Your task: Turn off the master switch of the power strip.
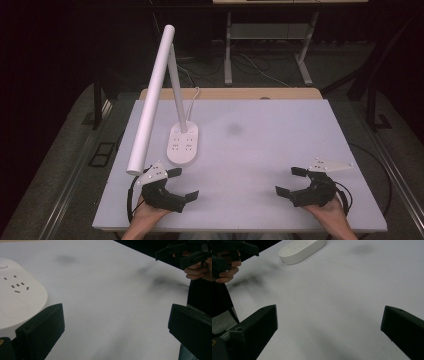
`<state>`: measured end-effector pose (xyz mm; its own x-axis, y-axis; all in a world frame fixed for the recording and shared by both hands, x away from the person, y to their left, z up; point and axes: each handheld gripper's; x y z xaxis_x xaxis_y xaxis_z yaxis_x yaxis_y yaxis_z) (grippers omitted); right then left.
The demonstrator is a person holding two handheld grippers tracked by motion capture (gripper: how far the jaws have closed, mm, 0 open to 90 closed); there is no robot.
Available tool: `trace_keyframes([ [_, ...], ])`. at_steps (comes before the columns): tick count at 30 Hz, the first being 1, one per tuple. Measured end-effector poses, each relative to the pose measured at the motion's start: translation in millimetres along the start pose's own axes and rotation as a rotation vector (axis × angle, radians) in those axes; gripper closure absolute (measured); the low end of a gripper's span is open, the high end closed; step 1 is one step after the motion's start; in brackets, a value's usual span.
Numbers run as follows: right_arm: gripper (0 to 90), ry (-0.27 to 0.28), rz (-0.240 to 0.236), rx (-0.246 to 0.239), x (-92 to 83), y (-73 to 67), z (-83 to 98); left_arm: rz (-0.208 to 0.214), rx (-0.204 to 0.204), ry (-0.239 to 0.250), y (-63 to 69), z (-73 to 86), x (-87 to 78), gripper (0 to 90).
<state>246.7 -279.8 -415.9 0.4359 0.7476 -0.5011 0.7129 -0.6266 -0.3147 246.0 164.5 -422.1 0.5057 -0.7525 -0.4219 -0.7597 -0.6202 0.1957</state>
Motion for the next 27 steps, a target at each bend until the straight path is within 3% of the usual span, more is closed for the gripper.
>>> trace_keyframes([
  [15, 0.1, 0.002, 0.007, -0.001, -4.3, -1.5, 0.8, -0.007, 0.002, 0.001, -0.6, -0.4, 0.6, 0.0],
  [27, 0.1, 0.001, 0.001, -0.002, -4.1, -2.5, 1.0, -0.041, -0.011, 0.019, -3.0, -2.0, -2.4, 0.0],
])
Point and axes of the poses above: each handheld gripper's, and its own axes: x roughly forward along the jaws, z roughly out of its underside, y roughly to its right, and after that the axes turned 4 degrees about -z, right-handed
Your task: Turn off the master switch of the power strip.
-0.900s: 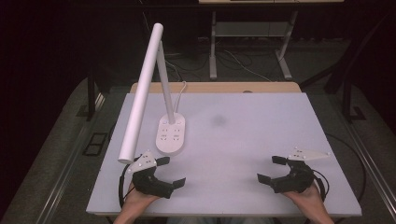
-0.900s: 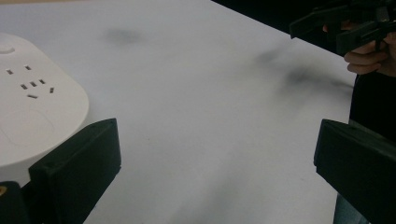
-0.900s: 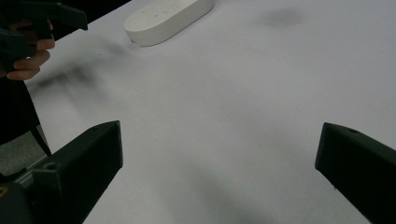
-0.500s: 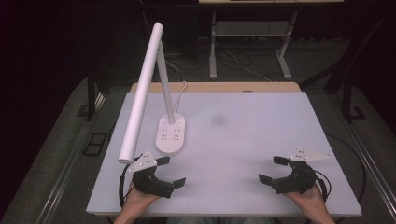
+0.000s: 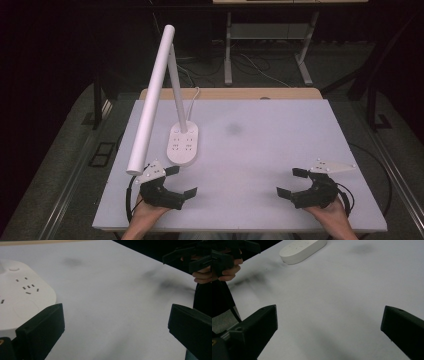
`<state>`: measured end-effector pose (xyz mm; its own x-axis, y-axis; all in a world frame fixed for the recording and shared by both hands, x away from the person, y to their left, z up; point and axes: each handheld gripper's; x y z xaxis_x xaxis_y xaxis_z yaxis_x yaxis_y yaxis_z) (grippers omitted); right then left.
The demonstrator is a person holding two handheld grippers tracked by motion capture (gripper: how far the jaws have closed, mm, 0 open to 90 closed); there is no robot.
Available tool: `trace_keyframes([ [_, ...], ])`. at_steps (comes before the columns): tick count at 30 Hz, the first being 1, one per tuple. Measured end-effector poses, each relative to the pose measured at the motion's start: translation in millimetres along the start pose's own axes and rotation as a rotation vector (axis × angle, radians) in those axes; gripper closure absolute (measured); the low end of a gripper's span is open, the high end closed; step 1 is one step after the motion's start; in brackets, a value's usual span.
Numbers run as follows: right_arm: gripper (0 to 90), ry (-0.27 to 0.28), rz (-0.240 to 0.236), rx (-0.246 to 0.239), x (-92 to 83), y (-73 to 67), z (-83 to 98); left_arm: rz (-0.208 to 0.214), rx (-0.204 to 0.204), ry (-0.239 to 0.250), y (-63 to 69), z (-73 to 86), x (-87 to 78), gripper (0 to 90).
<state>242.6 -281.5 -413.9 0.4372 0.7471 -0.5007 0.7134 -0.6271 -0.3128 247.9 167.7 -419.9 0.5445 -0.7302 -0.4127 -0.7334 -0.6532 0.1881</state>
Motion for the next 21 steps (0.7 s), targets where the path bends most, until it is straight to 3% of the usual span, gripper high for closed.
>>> trace_keyframes([
  [21, 0.1, -0.027, -0.013, -0.017, 2.3, -1.1, 0.3, 0.009, 0.002, -0.023, 1.3, -11.5, -2.7, 0.0],
])
Point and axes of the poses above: each handheld gripper's, and its own axes: x roughly forward along the jaws, z roughly out of its underside, y roughly to its right, and after that the axes turned 4 degrees about -z, right-handed
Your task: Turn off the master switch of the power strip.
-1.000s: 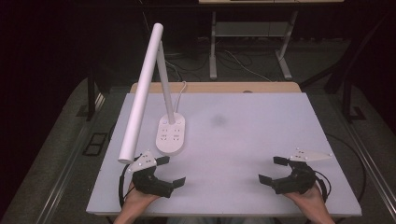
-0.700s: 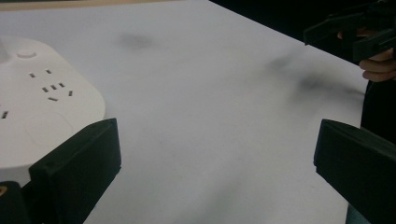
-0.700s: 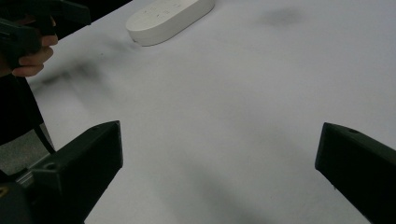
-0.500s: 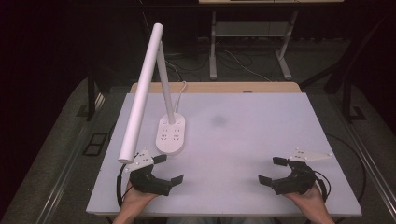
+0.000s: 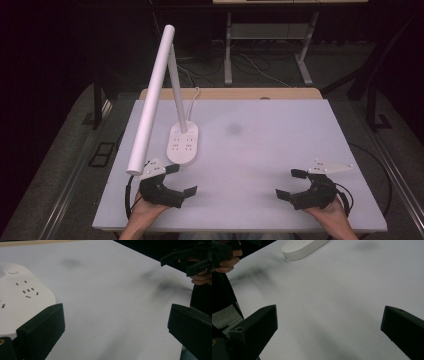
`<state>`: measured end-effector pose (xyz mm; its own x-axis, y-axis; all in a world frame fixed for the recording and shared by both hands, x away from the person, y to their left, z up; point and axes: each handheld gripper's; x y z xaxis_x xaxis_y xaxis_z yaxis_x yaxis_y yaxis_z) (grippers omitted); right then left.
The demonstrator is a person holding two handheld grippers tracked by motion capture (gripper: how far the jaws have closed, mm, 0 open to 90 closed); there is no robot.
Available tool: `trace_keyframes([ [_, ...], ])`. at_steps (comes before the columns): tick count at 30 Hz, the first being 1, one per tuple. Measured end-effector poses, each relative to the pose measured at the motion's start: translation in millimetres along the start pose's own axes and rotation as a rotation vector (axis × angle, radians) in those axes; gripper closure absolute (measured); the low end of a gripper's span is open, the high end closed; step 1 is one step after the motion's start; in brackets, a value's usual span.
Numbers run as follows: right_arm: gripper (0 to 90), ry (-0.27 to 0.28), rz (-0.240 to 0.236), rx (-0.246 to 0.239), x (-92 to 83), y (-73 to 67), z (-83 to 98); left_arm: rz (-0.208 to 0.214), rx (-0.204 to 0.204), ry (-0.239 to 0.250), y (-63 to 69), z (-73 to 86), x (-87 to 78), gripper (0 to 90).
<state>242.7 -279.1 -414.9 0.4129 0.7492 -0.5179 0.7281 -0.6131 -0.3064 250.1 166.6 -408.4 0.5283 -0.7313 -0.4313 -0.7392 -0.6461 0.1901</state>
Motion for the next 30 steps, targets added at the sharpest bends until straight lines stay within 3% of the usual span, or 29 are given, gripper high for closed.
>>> trace_keyframes([
  [13, 0.1, -0.001, 0.008, 0.003, -0.4, 0.3, 0.4, 0.014, -0.004, -0.015, -6.3, -14.1, -6.5, 0.2],
  [30, 0.1, -0.006, 0.015, 0.006, -1.2, 0.7, 0.9, -0.011, -0.003, -0.038, -23.5, -35.1, -15.9, 1.7],
])
Point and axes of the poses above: each handheld gripper's, and its own axes: x roughly forward along the jaws, z roughly out of its underside, y roughly to its right, and after that the axes turned 4 degrees about -z, right-handed
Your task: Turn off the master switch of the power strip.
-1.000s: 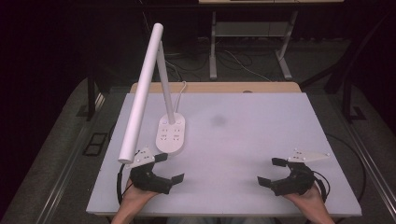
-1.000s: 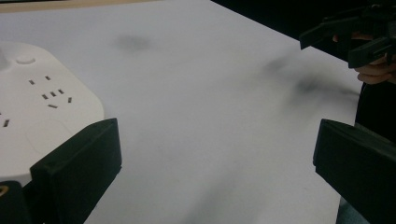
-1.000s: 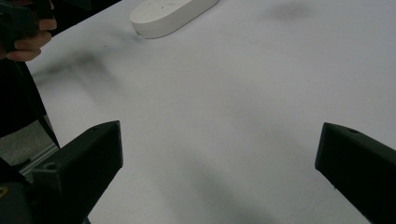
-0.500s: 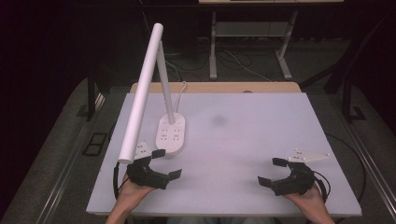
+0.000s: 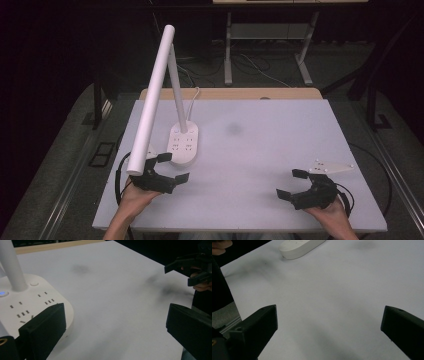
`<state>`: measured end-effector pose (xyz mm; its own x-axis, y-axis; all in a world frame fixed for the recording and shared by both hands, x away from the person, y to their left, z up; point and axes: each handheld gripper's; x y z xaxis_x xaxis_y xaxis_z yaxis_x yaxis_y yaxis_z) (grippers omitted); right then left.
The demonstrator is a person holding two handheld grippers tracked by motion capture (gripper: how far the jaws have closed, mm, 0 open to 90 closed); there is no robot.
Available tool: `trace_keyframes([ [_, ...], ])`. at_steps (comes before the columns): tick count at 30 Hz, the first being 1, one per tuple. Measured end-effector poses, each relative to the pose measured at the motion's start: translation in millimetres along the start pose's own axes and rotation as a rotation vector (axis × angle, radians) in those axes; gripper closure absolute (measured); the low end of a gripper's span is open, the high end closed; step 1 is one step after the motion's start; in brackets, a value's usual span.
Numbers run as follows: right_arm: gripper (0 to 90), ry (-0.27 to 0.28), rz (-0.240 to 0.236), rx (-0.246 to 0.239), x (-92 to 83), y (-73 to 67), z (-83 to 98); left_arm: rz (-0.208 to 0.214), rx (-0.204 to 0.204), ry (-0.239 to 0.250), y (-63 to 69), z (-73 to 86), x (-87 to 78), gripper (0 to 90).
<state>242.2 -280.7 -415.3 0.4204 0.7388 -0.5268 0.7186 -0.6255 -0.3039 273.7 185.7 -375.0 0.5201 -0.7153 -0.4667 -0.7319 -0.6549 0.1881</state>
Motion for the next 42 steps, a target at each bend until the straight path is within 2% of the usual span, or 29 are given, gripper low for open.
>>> trace_keyframes([
  [8, 0.1, 0.000, 0.004, -0.004, -0.4, 0.9, 0.4, -0.009, -0.014, -0.006, -8.9, -6.2, -2.8, 2.3],
  [12, 0.1, 0.000, 0.004, -0.003, -0.5, 0.7, 0.5, -0.014, -0.003, -0.022, -14.3, -10.1, -5.4, 2.5],
  [22, 0.1, -0.005, 0.008, -0.003, -0.1, 0.9, 0.6, -0.048, -0.030, -0.027, -32.7, -20.5, -7.1, 3.0],
  [34, 0.1, -0.006, 0.013, -0.002, 0.0, 1.5, 0.7, -0.062, -0.029, -0.058, -48.3, -33.1, -5.1, 3.8],
  [42, 0.1, -0.006, 0.013, -0.001, -0.4, 2.2, 1.1, -0.071, -0.042, -0.061, -59.1, -40.5, -3.8, 5.2],
])
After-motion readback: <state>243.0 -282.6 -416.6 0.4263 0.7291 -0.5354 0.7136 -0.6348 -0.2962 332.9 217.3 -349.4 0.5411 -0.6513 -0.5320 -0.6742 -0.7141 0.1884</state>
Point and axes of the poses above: each handheld gripper's, and its own axes: x roughly forward along the jaws, z roughly out of its underside, y roughly to its right, and after that the axes turned 4 degrees about -z, right-handed
